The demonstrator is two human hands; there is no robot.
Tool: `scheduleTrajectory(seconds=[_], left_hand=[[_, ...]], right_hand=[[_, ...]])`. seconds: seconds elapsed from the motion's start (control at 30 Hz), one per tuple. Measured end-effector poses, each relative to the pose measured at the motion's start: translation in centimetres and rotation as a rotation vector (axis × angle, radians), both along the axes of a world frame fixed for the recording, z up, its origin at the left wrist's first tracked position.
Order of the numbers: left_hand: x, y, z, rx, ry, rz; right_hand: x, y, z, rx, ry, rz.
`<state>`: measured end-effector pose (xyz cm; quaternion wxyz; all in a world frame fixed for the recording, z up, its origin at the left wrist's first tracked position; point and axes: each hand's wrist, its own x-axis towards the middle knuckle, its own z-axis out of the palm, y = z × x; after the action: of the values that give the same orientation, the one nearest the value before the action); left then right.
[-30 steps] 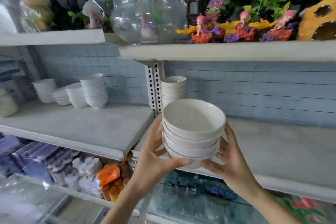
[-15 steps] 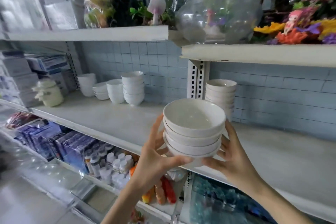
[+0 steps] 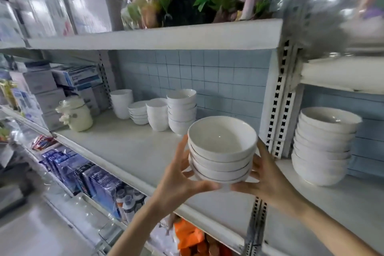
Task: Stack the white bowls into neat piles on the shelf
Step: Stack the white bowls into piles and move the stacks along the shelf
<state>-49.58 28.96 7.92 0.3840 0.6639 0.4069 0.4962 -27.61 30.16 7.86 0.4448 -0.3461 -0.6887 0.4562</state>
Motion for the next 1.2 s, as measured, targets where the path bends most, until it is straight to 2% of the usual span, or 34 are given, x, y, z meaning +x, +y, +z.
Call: scheduleTrajectory(seconds=[0.4, 0.73, 1.0, 1.2], left_hand=[[-11.2, 8.8, -0.7, -0.015, 0.036, -0.052], [-25.3, 13.6, -1.6, -0.048, 0.053, -0.168], [-34.6, 15.8, -2.7, -0.075, 0.037, -0.229], [-39.2, 19.2, -4.5, -0.103, 0.045, -0.254]], right_hand=[[-11.2, 7.4, -0.7, 0.003, -0.013, -0.081], [-25.4, 9.4, -2.1, -0.022, 0.023, -0.203], [-34.5, 11.2, -3.4, -0.071, -0.008, -0.206], [-38.8, 15.1, -4.0, -0.118, -0.105, -0.158]])
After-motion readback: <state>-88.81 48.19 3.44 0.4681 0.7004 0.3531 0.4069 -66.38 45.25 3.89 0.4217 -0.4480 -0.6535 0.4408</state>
